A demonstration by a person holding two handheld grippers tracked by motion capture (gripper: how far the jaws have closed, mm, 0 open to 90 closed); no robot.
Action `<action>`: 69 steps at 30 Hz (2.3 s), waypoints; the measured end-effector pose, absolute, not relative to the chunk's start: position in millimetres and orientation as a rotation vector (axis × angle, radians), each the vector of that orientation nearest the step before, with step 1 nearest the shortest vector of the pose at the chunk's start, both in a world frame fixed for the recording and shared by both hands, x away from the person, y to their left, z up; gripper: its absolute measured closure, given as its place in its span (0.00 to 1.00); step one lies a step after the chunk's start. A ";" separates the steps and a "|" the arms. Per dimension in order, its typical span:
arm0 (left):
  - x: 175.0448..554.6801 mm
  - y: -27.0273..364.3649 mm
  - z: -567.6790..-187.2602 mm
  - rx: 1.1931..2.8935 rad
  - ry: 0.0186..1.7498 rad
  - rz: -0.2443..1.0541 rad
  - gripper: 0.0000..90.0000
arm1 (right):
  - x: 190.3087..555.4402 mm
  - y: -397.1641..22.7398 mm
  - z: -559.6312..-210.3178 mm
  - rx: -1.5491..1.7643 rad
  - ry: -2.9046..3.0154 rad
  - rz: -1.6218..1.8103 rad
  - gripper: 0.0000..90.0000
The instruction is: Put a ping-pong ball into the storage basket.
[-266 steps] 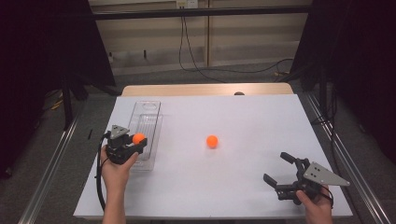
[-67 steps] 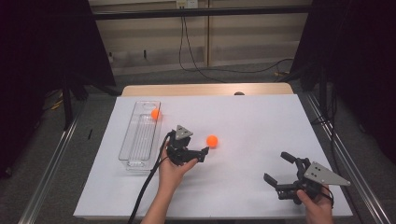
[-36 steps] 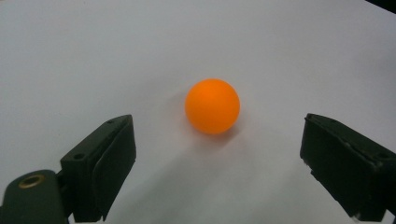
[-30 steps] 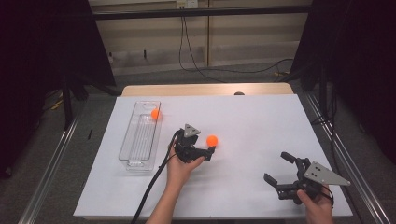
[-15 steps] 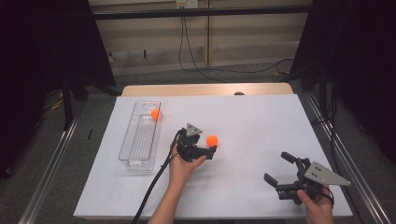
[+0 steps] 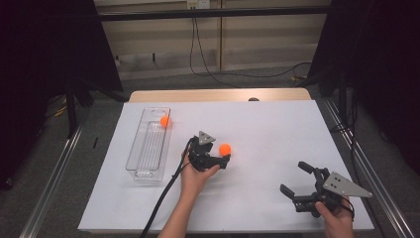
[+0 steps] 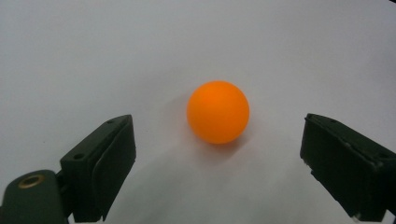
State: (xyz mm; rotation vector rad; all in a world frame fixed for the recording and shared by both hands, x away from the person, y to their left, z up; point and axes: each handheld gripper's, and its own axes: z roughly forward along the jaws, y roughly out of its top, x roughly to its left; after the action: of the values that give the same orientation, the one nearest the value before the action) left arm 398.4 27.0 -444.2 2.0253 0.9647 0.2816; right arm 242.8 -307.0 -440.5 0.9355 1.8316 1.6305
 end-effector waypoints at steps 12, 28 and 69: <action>400.0 21.9 -448.1 2.021 0.959 0.278 0.12 | 242.8 -307.3 -440.5 0.936 1.831 1.630 0.01; 404.9 16.4 -453.0 2.039 0.962 0.281 0.12 | 242.7 -307.3 -440.4 0.933 1.830 1.633 0.01; 413.7 6.8 -458.2 2.069 0.941 0.277 0.30 | 243.5 -307.5 -440.6 0.934 1.829 1.632 0.01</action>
State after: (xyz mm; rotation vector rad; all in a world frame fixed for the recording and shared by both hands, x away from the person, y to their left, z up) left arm 413.7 6.8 -458.2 2.0692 0.9411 0.2771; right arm 243.5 -307.5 -440.6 0.9343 1.8292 1.6322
